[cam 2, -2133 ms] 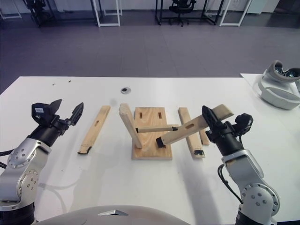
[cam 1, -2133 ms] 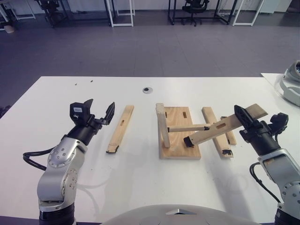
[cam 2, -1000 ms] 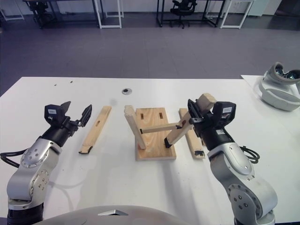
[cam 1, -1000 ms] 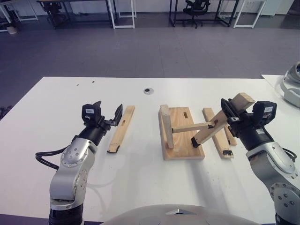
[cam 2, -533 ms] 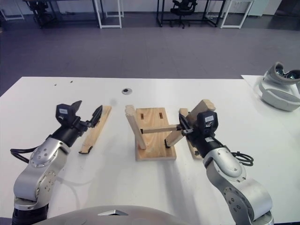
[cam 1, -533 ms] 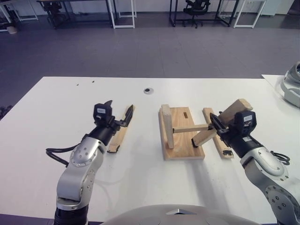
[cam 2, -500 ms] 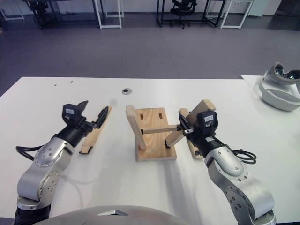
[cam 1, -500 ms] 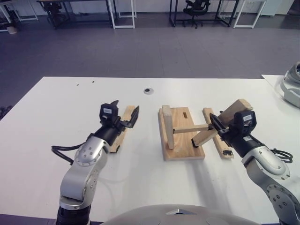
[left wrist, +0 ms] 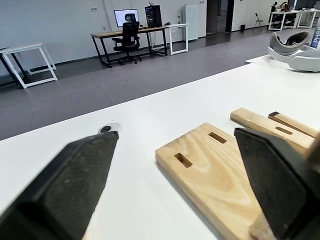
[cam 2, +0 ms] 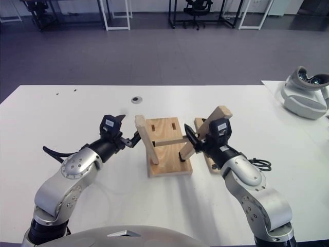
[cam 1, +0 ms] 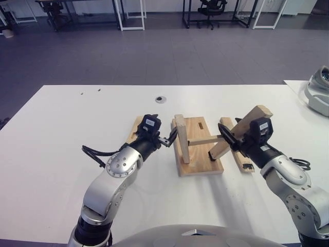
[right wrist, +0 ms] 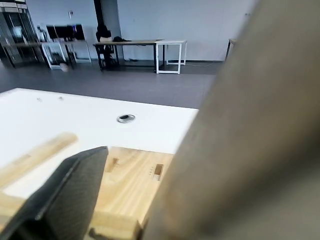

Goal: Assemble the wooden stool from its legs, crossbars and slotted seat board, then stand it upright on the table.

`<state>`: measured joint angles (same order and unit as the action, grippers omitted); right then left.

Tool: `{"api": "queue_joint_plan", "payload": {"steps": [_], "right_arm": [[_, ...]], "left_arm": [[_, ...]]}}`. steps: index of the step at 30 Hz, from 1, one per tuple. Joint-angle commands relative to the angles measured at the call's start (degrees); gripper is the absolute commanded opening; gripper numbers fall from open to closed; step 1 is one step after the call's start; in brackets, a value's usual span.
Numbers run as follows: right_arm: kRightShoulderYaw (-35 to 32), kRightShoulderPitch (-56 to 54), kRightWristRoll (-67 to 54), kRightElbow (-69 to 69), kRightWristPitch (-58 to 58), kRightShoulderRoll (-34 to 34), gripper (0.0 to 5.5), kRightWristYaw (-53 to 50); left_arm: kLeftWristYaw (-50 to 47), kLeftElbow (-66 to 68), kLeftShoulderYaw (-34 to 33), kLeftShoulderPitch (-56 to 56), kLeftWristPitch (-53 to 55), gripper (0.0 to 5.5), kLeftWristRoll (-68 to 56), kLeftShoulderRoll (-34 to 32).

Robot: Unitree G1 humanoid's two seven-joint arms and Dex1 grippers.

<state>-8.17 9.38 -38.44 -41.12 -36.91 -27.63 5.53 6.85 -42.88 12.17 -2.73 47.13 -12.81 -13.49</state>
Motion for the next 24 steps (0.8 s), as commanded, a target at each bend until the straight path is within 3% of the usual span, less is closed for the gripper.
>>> {"api": "queue_joint_plan", "payload": {"steps": [1, 7, 12, 16, 18, 24], "right_arm": [[-4.5, -0.4, -2.2, 0.2, 3.2, 0.9, 3.38, 3.6], [-12.3, -1.1, -10.8, 0.1, 5.7, -1.0, 3.38, 11.8], [-22.6, -4.4, -26.0, 5.2, 2.7, -8.4, 3.38, 19.6], [-29.1, -9.9, -37.6, 11.0, 2.1, -11.9, 3.38, 16.3], [-28.8, -11.2, -36.3, 15.1, 1.8, -12.0, 3.38, 13.3], [-16.0, -3.4, -16.5, 14.5, 1.5, -10.2, 3.38, 10.3]], "left_arm": [[0.1, -0.8, -3.7, 0.8, 0.9, 4.27, 0.4, -1.3], [0.3, -5.7, -5.6, 1.6, 3.8, 4.27, -0.7, -1.7], [4.5, -7.6, -10.5, 2.0, 6.2, 4.27, -2.9, -6.4], [7.5, -8.3, -13.1, 2.0, 7.0, 4.27, -4.8, -9.8], [7.9, -9.0, -12.4, 1.0, 7.8, 4.27, -6.0, -9.8], [5.6, -10.0, -8.4, -1.6, 12.6, 4.27, -8.1, -6.5]]}}
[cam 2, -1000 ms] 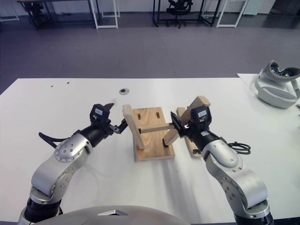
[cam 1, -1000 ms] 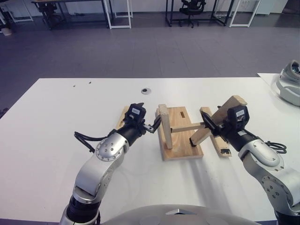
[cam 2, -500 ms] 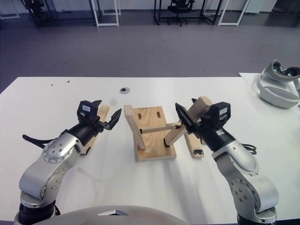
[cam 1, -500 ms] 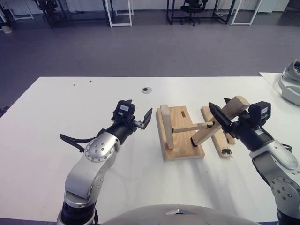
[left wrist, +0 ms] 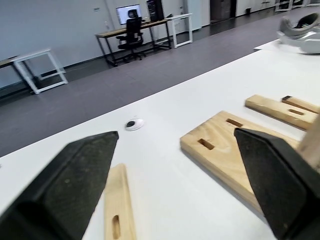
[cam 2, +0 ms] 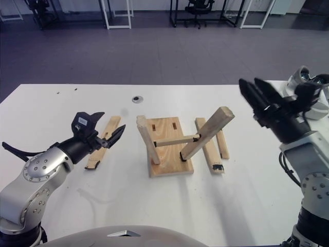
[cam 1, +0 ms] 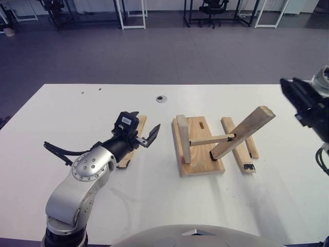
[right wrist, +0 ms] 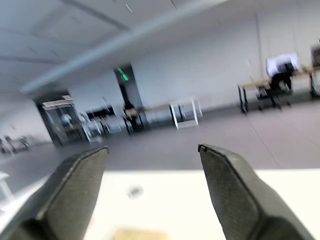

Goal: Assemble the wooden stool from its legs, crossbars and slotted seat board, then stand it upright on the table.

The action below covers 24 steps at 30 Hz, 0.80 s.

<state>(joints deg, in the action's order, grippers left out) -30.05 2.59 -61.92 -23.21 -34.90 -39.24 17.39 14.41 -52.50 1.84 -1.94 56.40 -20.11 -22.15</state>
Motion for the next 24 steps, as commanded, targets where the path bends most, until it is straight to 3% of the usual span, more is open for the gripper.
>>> {"api": "queue_joint_plan", "payload": {"steps": [1, 11, 14, 17, 19, 20, 24], "right_arm": [[6.7, 3.6, 7.2, -5.3, -0.6, 2.0, 3.38, -2.0], [17.6, -0.6, 15.1, -17.5, -13.2, -1.3, 3.38, -11.3], [15.6, 1.0, 18.6, -14.3, -12.6, -2.4, 3.38, -10.0], [9.3, -0.9, 20.5, -6.9, -7.7, -0.5, 3.38, -8.2], [2.7, -6.8, 14.8, -3.8, -5.2, 1.4, 3.38, -7.5], [-0.8, -10.7, 7.2, -3.5, -4.9, 2.0, 3.38, -6.8], [-6.9, -20.2, -21.1, -3.3, -4.2, 2.8, 3.38, -7.8]], "left_arm": [[-2.7, -0.3, 2.6, -3.0, 4.2, 4.27, -0.9, 3.2], [-7.7, -1.3, 6.3, -6.4, 12.9, 4.27, -1.2, 8.7], [-7.6, -0.7, 3.5, -5.9, 13.0, 4.27, -0.6, 7.1], [-5.8, 1.2, -0.2, -5.3, 10.9, 4.27, 0.4, 3.1], [-3.6, 3.7, -3.8, -6.3, 6.8, 4.27, 1.3, -0.4], [-2.0, 4.6, -8.6, -9.3, 3.9, 4.27, -1.3, 0.4], [-1.3, 5.5, -23.1, -23.7, -3.1, 4.27, -25.2, 10.2]]}}
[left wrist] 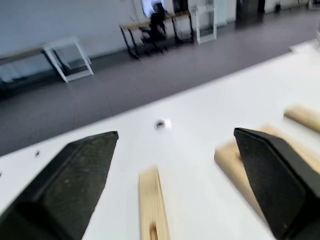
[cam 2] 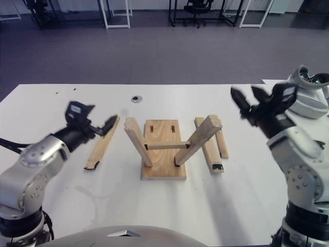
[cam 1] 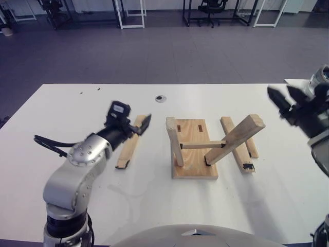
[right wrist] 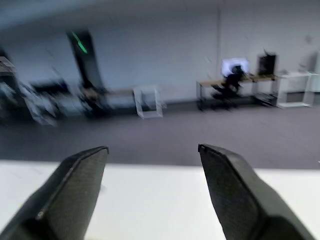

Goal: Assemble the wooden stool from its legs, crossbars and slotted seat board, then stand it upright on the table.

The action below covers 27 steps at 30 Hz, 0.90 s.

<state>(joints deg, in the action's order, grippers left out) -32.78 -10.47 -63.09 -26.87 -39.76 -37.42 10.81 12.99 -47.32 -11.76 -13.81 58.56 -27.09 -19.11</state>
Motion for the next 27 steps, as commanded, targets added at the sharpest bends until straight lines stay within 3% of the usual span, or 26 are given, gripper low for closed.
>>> {"api": "queue_joint_plan", "payload": {"steps": [1, 3, 7, 9, 14, 19, 23, 27], "right_arm": [[-3.7, -8.0, -24.1, 0.3, 0.7, 0.9, 3.38, -2.4], [0.3, -5.0, -26.4, -1.1, -1.3, 1.4, 3.38, -3.3], [22.7, 14.2, -4.3, -1.5, -8.6, -1.7, 3.38, 0.7], [25.8, 16.4, -0.6, -1.6, -7.5, -1.2, 3.38, 1.1], [21.2, 10.3, -0.2, -0.7, -1.7, 0.4, 3.38, 0.0], [13.3, 4.5, -10.4, -1.3, 1.8, 2.3, 3.38, -1.7], [7.5, 0.6, -18.2, 0.5, 3.1, 2.0, 3.38, -2.6], [4.9, 10.1, -11.9, 2.3, 2.1, 0.6, 3.38, 2.2]], "left_arm": [[-0.7, 0.8, -10.5, -13.4, -5.7, 4.27, -22.0, 7.8], [-2.0, 1.6, -9.5, -14.0, -5.2, 4.27, -25.1, 7.3], [-3.4, 1.9, -0.4, -7.4, -4.1, 4.27, -21.4, 5.1], [-4.2, 1.9, 3.1, -4.6, -4.5, 4.27, -19.4, 4.5], [-5.2, 1.4, 5.3, -2.2, -6.4, 4.27, -17.5, 4.1], [-6.2, 1.1, 3.5, -3.8, -9.1, 4.27, -17.8, 4.3], [-7.4, 1.0, -1.4, -8.3, -12.0, 4.27, -23.1, 4.4], [-7.8, 1.4, -8.0, -4.5, -12.7, 4.27, -26.1, -0.2]]}}
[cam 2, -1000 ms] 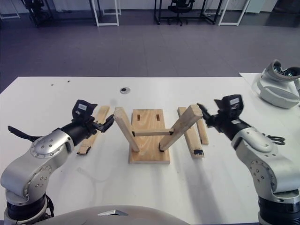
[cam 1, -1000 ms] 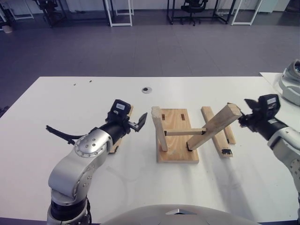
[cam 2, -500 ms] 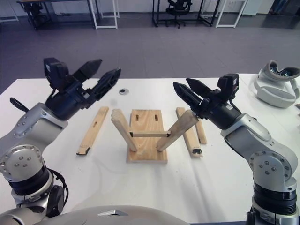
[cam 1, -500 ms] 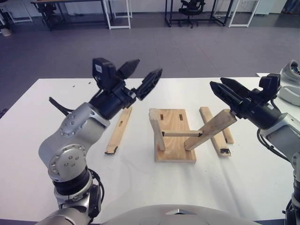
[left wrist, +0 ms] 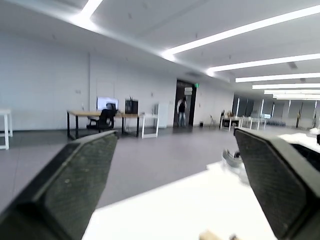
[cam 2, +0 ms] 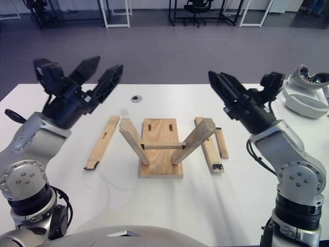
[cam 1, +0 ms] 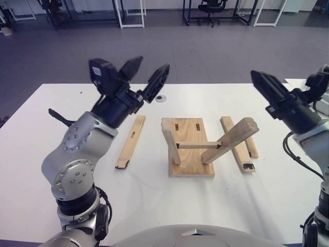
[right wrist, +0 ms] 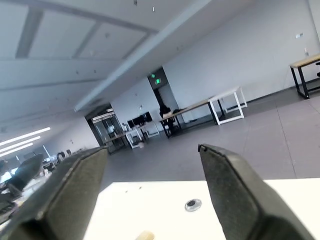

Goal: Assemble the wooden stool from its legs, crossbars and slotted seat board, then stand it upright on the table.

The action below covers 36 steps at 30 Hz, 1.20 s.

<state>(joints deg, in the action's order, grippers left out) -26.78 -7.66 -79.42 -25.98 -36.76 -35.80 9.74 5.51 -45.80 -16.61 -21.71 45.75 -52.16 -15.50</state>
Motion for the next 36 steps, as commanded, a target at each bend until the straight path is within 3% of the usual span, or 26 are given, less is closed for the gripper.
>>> {"api": "queue_joint_plan", "payload": {"steps": [1, 6, 11, 14, 17, 20, 24, 30, 36], "right_arm": [[-0.9, 9.4, 6.2, 1.8, -0.9, -0.9, 3.38, 4.7], [3.2, 13.3, 15.7, -0.2, -0.2, -1.1, 3.38, 7.8], [2.7, 20.1, 16.5, -17.4, -6.7, 1.4, 3.38, -13.2], [2.2, 23.7, 15.1, -23.5, -6.4, 2.6, 3.38, -17.2], [2.9, 22.5, 14.1, -24.4, -5.3, 2.4, 3.38, -17.5], [4.6, 20.1, 14.9, -25.0, -5.7, 0.9, 3.38, -17.9], [10.1, 13.7, 20.5, -27.0, -11.7, -7.2, 3.38, -18.9], [14.9, 7.2, 20.5, -28.1, -18.6, -11.9, 3.38, -18.8], [18.6, 0.9, 18.6, -28.7, -18.6, -10.3, 3.38, -15.4]], "left_arm": [[0.5, -0.4, -3.1, 6.1, 0.3, 4.27, -0.3, -4.9], [-1.4, -0.9, 3.6, 14.9, 4.2, 4.27, 3.3, -7.9], [-17.9, -9.4, 11.2, 19.2, 14.2, 4.27, 1.9, -1.0], [-25.2, -13.4, 10.7, 22.5, 15.9, 4.27, 1.6, 1.0], [-32.1, -14.2, 14.6, 24.4, 12.5, 4.27, -1.0, -0.1], [-37.3, -14.2, 19.2, 22.7, 10.8, 4.27, -2.0, -1.3], [-44.7, -14.2, 23.7, 17.5, 14.0, 4.27, -1.9, -0.8], [-46.8, -14.1, 27.0, 11.6, 18.0, 4.27, -2.6, 0.4], [-43.2, -11.9, 29.1, 6.5, 19.5, 4.27, 0.3, 3.1]]}}
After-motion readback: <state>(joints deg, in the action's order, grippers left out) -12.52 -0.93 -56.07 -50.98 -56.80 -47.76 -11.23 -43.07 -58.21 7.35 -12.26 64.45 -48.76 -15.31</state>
